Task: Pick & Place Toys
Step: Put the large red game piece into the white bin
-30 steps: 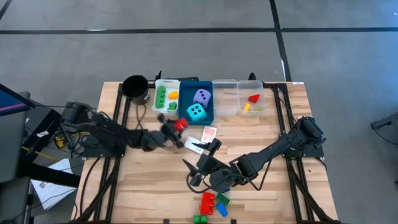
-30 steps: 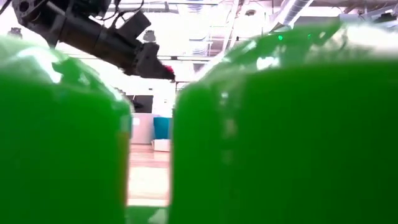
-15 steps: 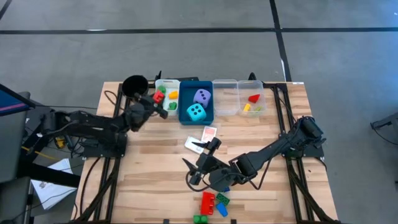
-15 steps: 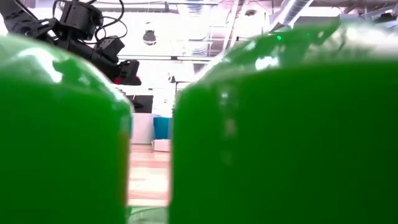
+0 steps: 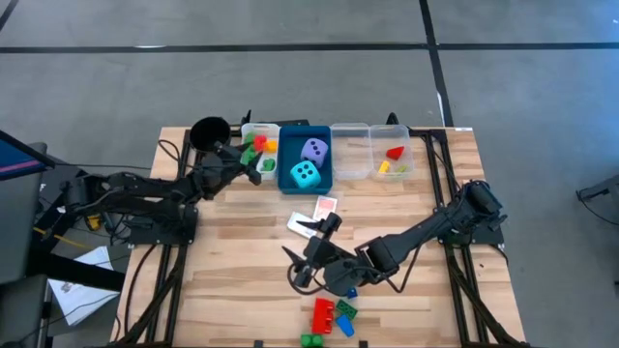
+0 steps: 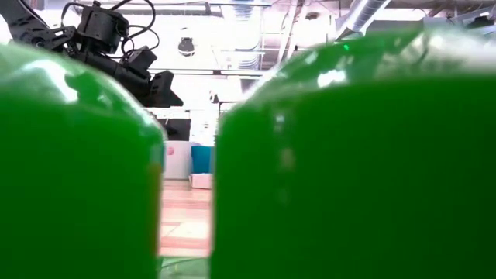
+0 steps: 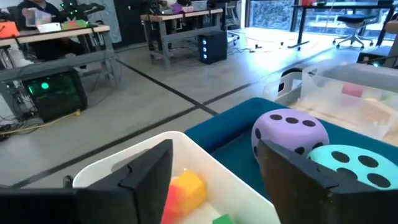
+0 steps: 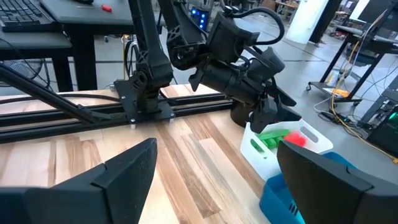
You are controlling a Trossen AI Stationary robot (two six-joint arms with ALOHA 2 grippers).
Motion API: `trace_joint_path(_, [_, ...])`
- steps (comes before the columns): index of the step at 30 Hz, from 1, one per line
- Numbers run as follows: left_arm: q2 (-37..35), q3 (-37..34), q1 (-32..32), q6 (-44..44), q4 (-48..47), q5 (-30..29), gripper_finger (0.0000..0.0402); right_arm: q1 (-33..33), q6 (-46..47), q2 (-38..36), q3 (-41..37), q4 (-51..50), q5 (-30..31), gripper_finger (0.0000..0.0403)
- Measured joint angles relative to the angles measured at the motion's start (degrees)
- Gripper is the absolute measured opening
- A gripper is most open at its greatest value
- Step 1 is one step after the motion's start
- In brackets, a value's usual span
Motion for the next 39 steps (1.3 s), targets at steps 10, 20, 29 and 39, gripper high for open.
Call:
trace_joint_path(10, [0.0, 0.0, -0.39, -13.56, -2.73, 21.2, 0.0269, -0.26, 0.44, 0.0, 0.0, -0.38, 0.0, 0.0327])
trace_joint_path(20, [0.0, 0.0, -16.15, -14.31, -6.6, 43.95, 0.0259, -0.11, 0.56, 0.0, 0.0, -0.48, 0.13, 0.0327])
trace_joint_path(29, [0.0, 0.0, -39.01, -14.16, -5.07, 35.56, 0.0258, 4.14, 8.23, 0.04, -0.46, -3.06, -0.87, 0.0327])
trace_joint_path(39, [1.51, 0.0, -53.55, -13.88, 1.07, 15.24, 0.0267, 10.28, 12.83, 0.04, -0.46, -4.09, 6.28, 0.0327])
